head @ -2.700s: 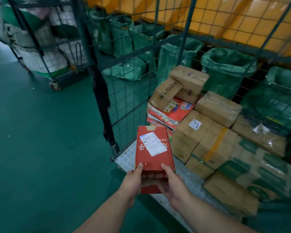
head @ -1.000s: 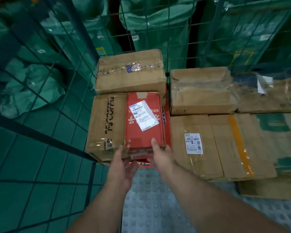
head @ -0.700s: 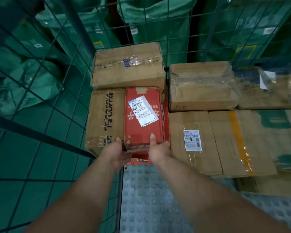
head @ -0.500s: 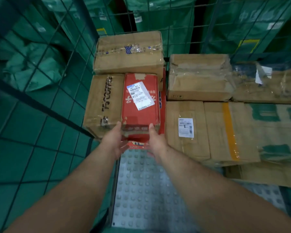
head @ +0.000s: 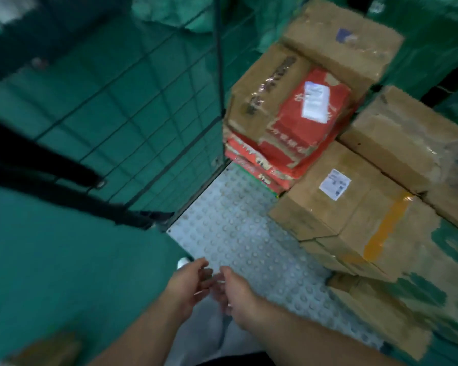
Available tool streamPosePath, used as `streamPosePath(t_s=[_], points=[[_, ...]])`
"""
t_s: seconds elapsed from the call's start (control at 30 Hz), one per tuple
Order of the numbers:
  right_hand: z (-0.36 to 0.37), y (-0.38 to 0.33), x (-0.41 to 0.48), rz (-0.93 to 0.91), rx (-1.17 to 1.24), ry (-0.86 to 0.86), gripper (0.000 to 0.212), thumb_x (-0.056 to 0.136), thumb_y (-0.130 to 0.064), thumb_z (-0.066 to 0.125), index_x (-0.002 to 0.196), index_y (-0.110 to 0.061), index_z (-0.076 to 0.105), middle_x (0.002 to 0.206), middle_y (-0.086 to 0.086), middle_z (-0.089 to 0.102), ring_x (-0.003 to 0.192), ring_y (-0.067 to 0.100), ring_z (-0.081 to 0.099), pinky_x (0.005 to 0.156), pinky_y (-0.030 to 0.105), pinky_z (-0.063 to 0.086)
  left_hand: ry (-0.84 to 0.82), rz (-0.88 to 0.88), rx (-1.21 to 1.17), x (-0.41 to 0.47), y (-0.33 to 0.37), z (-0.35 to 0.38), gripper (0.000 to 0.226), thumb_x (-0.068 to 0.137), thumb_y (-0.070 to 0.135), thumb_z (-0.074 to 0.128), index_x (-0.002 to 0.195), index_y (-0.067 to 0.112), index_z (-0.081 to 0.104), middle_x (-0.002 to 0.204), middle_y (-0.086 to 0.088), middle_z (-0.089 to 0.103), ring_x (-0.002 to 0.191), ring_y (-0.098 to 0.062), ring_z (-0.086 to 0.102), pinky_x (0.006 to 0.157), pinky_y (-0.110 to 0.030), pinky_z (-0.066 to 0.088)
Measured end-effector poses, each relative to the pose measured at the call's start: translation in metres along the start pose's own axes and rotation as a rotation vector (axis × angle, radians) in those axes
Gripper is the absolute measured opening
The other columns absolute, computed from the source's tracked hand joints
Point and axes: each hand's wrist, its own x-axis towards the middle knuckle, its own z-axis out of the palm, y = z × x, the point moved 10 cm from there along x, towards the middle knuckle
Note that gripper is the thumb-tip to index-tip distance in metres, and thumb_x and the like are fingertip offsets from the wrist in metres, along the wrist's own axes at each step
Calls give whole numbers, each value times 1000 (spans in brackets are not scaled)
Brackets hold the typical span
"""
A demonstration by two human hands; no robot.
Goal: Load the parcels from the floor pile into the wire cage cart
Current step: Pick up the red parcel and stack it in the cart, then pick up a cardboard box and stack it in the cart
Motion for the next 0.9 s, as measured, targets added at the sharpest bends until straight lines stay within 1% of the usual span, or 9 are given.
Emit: streamPosePath(t_s=[0.07, 0.1, 0.13, 0.23, 0.4, 0.5, 0.67, 0.8, 0.9], points=[[18, 6, -14, -36, -229, -52, 34, 105, -31, 41, 78, -20, 59, 61, -5, 60, 53, 7, 49, 47, 18, 33, 30, -3, -78, -20, -19, -25, 18, 102, 21, 56, 97, 8, 66, 75, -6, 70, 53, -14, 66, 45, -21, 48], [34, 7, -22, -53, -355, -95, 31, 105, -29, 42, 81, -20, 59, 66, -3, 60, 53, 7, 49, 47, 16, 35, 54, 6, -143, -30, -26, -44, 19, 104, 19, 54, 94, 7, 65, 76, -7, 69, 54, -16, 65, 40, -20, 46], [45, 8, -25, -67, -468, -121, 27, 104, -31, 43, 85, -21, 59, 72, -1, 61, 56, 8, 51, 49, 17, 36, 78, 15, -194, -35, -31, -60, 19, 104, 20, 53, 97, 7, 64, 82, -9, 68, 59, -18, 65, 41, -21, 47], [86, 16, -28, -109, -795, -190, 25, 101, -37, 44, 93, -21, 61, 80, 1, 66, 63, 13, 56, 59, 26, 35, 165, 50, -332, -47, -61, -122, 18, 104, 26, 54, 109, 11, 63, 98, -7, 66, 75, -20, 63, 59, -28, 45], [149, 42, -43, -143, -1048, -242, 30, 105, -41, 40, 115, -19, 59, 96, 4, 67, 80, 17, 58, 70, 32, 39, 262, 68, -559, -63, -132, -209, 20, 102, 32, 55, 112, 17, 64, 107, -3, 71, 90, -23, 69, 74, -32, 48], [186, 90, -49, -127, -1269, -285, 32, 106, -42, 39, 120, -19, 57, 102, 4, 65, 85, 18, 58, 74, 33, 40, 305, 54, -696, -75, -201, -255, 27, 102, 36, 54, 117, 17, 65, 114, -5, 71, 100, -25, 69, 82, -36, 49], [253, 195, -77, -199, -1588, -370, 34, 106, -40, 41, 120, -13, 56, 99, 5, 63, 81, 18, 55, 67, 31, 38, 375, 1, -900, -116, -332, -316, 26, 101, 34, 56, 113, 13, 67, 114, -8, 71, 92, -25, 66, 80, -36, 49], [300, 286, -114, -211, -1849, -508, 32, 106, -42, 43, 114, -15, 58, 106, 6, 69, 84, 17, 61, 70, 31, 44, 452, -44, -1108, -152, -445, -357, 23, 101, 31, 56, 107, 12, 67, 105, -7, 70, 82, -23, 64, 68, -32, 46], [334, 337, -134, -307, -2034, -595, 28, 104, -40, 49, 108, -15, 61, 105, 5, 71, 82, 16, 63, 71, 29, 48, 548, -108, -1260, -174, -531, -384, 21, 103, 31, 53, 103, 13, 65, 103, -7, 67, 80, -22, 63, 67, -31, 43]])
